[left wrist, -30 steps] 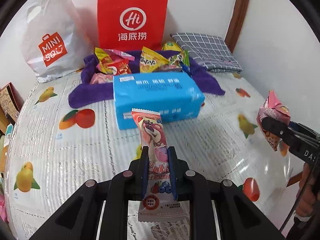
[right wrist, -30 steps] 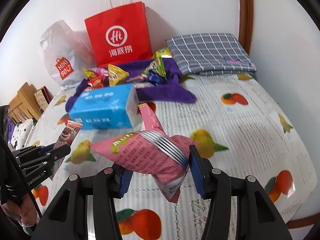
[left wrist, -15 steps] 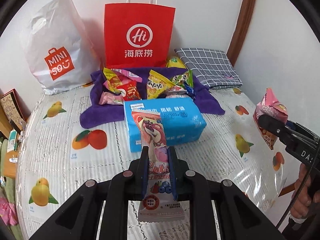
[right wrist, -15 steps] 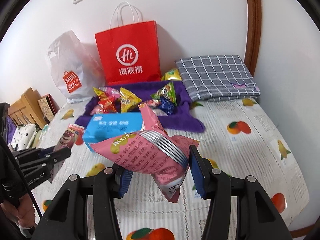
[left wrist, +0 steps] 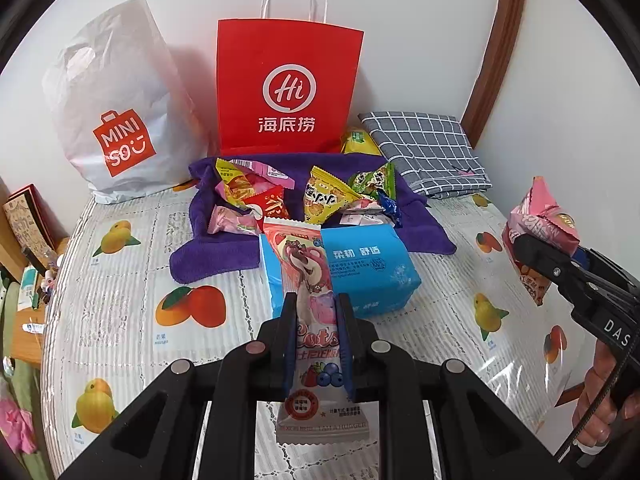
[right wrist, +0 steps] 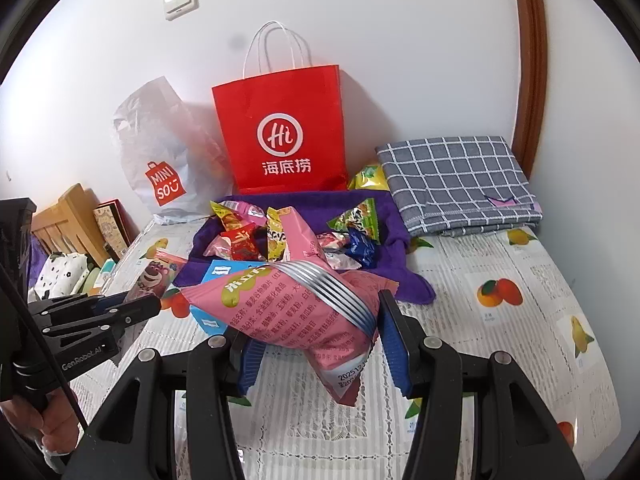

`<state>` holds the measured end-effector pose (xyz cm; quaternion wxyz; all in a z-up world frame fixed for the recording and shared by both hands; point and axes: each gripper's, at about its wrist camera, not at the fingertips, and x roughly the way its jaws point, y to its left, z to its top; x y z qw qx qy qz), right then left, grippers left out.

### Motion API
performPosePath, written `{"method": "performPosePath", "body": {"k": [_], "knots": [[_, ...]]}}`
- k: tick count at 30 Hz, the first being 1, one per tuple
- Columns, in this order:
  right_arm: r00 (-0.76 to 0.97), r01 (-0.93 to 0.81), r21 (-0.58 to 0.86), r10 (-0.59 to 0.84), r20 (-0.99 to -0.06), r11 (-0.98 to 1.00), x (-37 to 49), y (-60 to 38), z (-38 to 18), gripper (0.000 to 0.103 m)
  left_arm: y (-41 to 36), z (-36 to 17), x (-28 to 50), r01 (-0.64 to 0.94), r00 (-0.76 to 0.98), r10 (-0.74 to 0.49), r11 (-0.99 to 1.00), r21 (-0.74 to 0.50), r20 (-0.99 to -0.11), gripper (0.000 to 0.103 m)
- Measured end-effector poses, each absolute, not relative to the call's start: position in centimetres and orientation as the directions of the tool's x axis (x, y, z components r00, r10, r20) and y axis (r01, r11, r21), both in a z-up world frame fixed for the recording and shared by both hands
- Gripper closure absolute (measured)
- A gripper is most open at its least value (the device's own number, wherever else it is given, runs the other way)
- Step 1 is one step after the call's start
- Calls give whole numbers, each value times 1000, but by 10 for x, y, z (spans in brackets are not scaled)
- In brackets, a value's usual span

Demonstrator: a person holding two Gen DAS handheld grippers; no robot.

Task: Organize snacks
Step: 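Carry the pink packet and stick packet toward the purple towel with both tools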

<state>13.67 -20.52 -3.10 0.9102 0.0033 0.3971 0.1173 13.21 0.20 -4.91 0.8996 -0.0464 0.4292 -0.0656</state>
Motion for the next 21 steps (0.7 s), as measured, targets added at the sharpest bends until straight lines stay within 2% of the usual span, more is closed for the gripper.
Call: {"method": "performPosePath", "body": {"k": [21], "knots": [[676,-248,64,220,-703,967,161,-182,-22,52,15,-35,159,76,640,-151,988,-133,-754,85]]}}
